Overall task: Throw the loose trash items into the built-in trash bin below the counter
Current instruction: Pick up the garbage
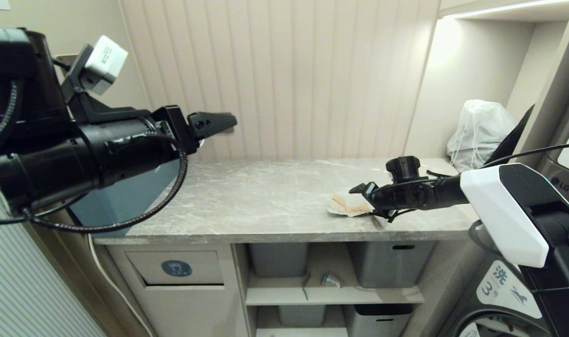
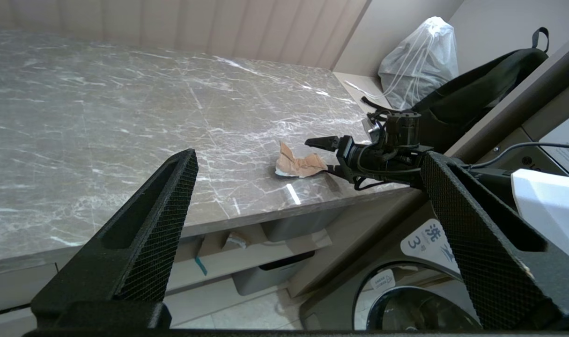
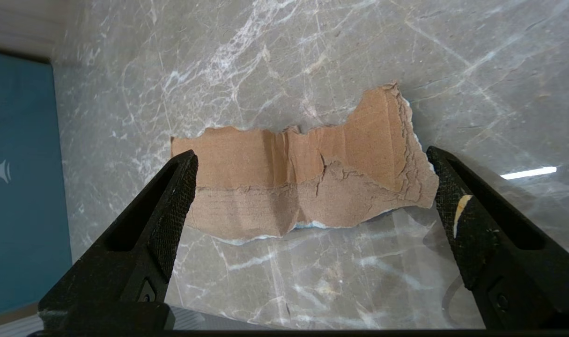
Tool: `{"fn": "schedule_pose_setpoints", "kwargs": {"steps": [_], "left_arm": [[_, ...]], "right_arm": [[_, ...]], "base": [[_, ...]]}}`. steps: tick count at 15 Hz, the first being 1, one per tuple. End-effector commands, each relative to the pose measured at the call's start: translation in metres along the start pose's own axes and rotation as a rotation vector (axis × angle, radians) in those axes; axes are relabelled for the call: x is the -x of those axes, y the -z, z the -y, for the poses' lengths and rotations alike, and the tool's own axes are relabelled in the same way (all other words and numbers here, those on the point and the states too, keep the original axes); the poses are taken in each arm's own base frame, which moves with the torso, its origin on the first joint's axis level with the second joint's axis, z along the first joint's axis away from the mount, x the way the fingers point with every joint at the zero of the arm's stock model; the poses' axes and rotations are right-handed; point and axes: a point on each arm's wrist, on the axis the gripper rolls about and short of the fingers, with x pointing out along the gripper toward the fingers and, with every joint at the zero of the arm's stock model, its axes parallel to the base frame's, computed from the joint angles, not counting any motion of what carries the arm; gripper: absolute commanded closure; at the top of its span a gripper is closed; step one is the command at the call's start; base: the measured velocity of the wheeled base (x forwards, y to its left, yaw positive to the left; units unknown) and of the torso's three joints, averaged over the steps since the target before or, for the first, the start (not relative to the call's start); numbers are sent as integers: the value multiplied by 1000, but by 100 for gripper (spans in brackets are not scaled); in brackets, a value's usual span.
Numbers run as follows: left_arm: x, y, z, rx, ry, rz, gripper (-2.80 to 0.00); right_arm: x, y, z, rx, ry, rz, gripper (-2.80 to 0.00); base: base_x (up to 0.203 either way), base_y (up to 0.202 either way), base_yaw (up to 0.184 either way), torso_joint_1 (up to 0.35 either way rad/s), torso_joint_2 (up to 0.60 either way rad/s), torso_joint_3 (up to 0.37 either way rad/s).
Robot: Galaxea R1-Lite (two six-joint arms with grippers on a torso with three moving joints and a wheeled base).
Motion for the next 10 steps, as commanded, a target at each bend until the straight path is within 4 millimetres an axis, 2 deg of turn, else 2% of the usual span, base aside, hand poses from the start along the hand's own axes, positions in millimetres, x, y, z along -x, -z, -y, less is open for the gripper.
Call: {"fn": "schedule_pose_setpoints", "kwargs": {"steps": [1, 8, 9, 10], "left_arm": [[1, -1, 0, 2, 0, 4, -280], [3, -3, 1, 4, 0, 17, -280], [4, -4, 1, 4, -2, 20, -280], [4, -4, 1, 4, -1, 23, -280]], "right_arm": [[0, -1, -1, -3, -3, -2, -280], [-2, -2, -4, 10, 6, -14, -280], [-2, -2, -3, 9, 7, -15, 0], [-2, -2, -4, 10, 6, -14, 0]], "base": [[0, 0, 0, 0, 0, 0], [0, 0, 0, 0, 0, 0], [0, 0, 0, 0, 0, 0], [0, 0, 0, 0, 0, 0]]}}
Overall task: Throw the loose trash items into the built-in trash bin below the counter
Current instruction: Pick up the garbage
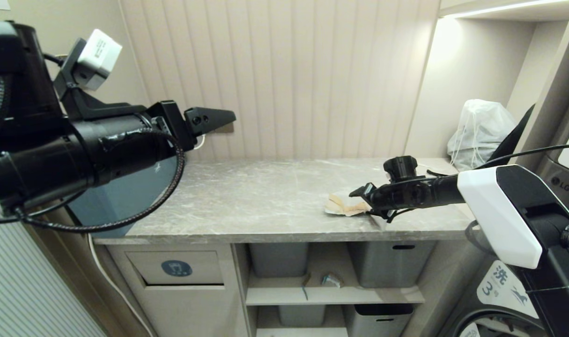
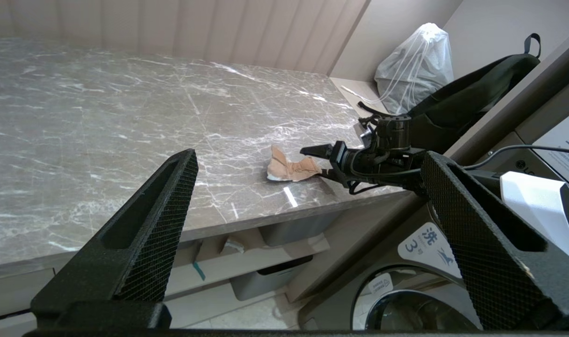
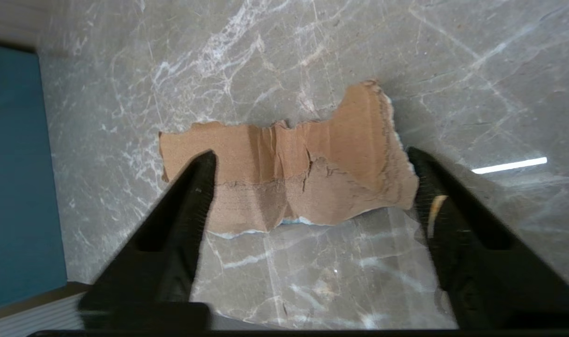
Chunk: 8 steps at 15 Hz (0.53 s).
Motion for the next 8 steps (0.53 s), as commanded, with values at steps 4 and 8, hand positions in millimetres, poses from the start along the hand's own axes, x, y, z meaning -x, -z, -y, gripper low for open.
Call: {"fn": "schedule_pose_setpoints", "kwargs": {"steps": [4, 8], "left_arm": [[5, -4, 1, 3, 2, 19, -280], [7, -6, 2, 27, 14, 24, -280]], "right_arm": [[0, 0, 0, 0, -3, 1, 0], [10, -6, -9, 2, -19, 16, 0]], "base": [[0, 0, 0, 0, 0, 0], [0, 0, 0, 0, 0, 0]]}}
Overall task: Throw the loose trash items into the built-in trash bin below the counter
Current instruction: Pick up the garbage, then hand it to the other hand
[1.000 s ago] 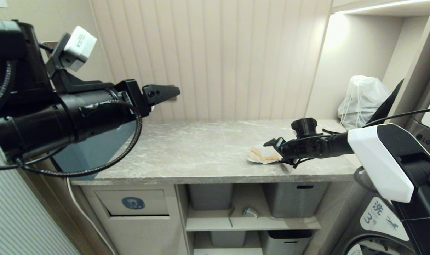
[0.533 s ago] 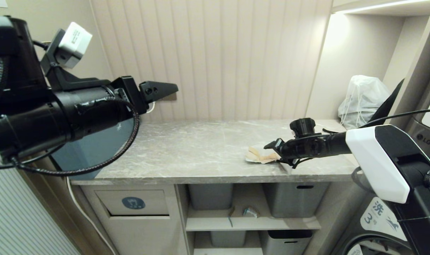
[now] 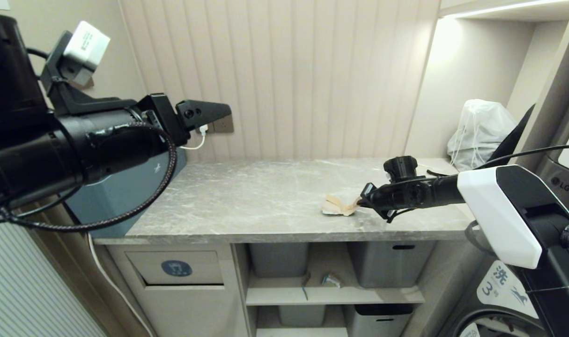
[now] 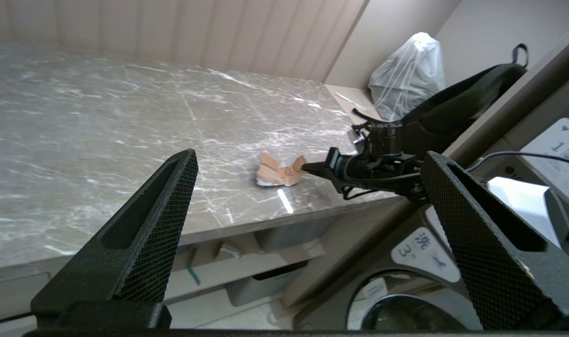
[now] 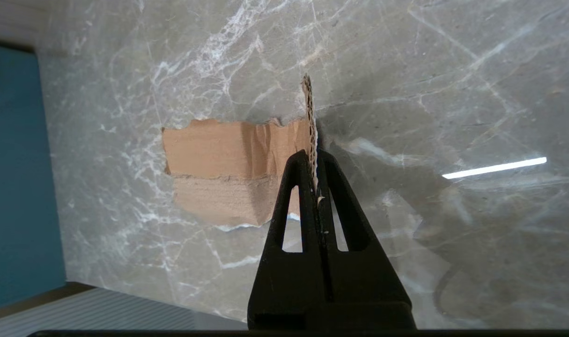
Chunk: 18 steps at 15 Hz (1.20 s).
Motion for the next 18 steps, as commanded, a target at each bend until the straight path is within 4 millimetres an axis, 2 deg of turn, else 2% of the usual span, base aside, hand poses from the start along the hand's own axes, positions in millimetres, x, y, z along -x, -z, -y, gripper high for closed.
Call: {"fn": "schedule_pose_setpoints", "kwargs": {"steps": [1, 4, 6, 9, 11, 12, 14, 18], "left_arm": [[-2, -1, 0, 48, 11, -2, -280], [-16, 4, -3, 264, 71, -68, -280], [-29, 12, -6, 451, 98, -139, -280], [-70, 33, -45, 531, 42, -193, -280], [-98, 52, -80, 530, 7, -207, -280], [-108, 59, -92, 511, 17, -222, -280], [-117, 68, -101, 501, 83, -272, -280], [-119, 67, -93, 548, 161, -285, -280]], "right_arm": [[20, -10, -19, 8, -39, 31, 0], [60, -22, -53, 26, -113, 56, 0], [98, -24, -88, 59, -186, 81, 0], [163, -14, -143, 111, -298, 93, 0], [198, 3, -174, 137, -370, 77, 0], [211, 13, -186, 150, -398, 61, 0], [231, 35, -209, 183, -458, 27, 0], [244, 66, -232, 223, -509, -44, 0]], "base": [[0, 0, 0, 0, 0, 0], [0, 0, 0, 0, 0, 0], [0, 0, 0, 0, 0, 0], [0, 0, 0, 0, 0, 0], [0, 0, 0, 0, 0, 0], [0, 0, 0, 0, 0, 0], [0, 0, 0, 0, 0, 0], [0, 0, 0, 0, 0, 0]]}}
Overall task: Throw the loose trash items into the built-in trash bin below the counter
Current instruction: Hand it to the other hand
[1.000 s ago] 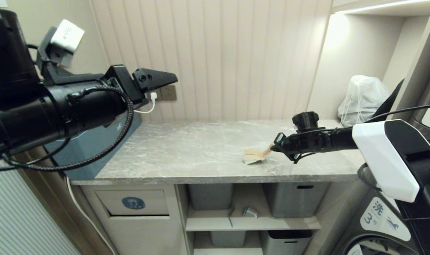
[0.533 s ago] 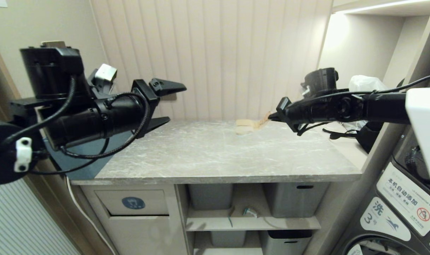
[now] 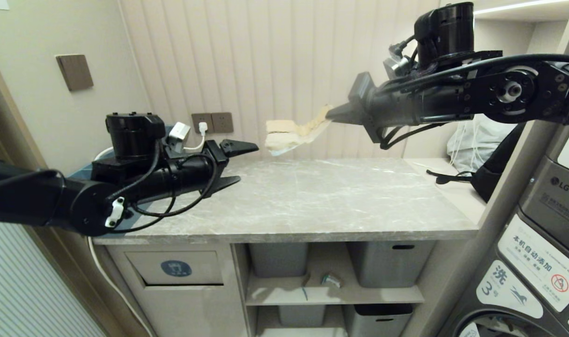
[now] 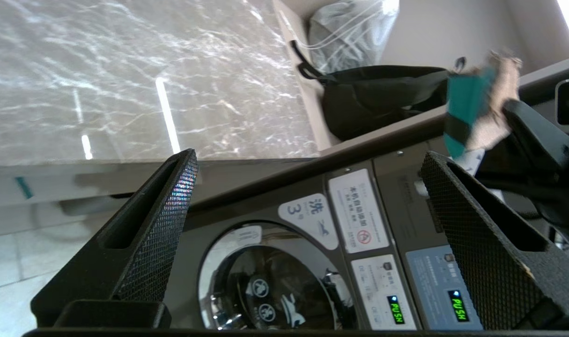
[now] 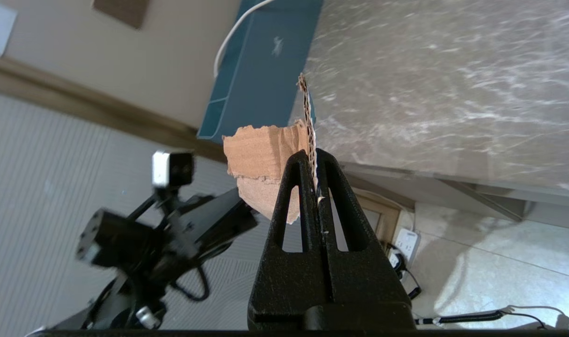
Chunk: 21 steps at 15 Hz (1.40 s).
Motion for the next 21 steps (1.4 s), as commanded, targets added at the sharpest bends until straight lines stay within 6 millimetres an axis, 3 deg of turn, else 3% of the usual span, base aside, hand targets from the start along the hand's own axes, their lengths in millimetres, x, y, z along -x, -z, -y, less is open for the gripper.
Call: {"fn": "schedule_pose_setpoints", "kwargs": {"steps": [1, 9, 12, 16, 21], "left_arm": [[-4, 0, -1, -4, 21, 9, -280], [21, -16, 17, -40, 45, 116, -280], [32, -14, 44, -12, 112, 130, -280], [22, 9, 67, -10, 181, 50, -280], [8, 20, 62, -6, 169, 12, -280]], "right_arm": [[5, 12, -20, 16, -45, -24, 0], [-4, 17, -15, 15, -29, -44, 0], [-10, 19, -11, 18, -22, -54, 0], [-12, 24, -15, 22, -29, -66, 0], [-2, 21, -23, 30, -48, -52, 0]], "base": [[0, 0, 0, 0, 0, 0], [0, 0, 0, 0, 0, 0], [0, 0, 0, 0, 0, 0], [0, 0, 0, 0, 0, 0], [0, 0, 0, 0, 0, 0]]}}
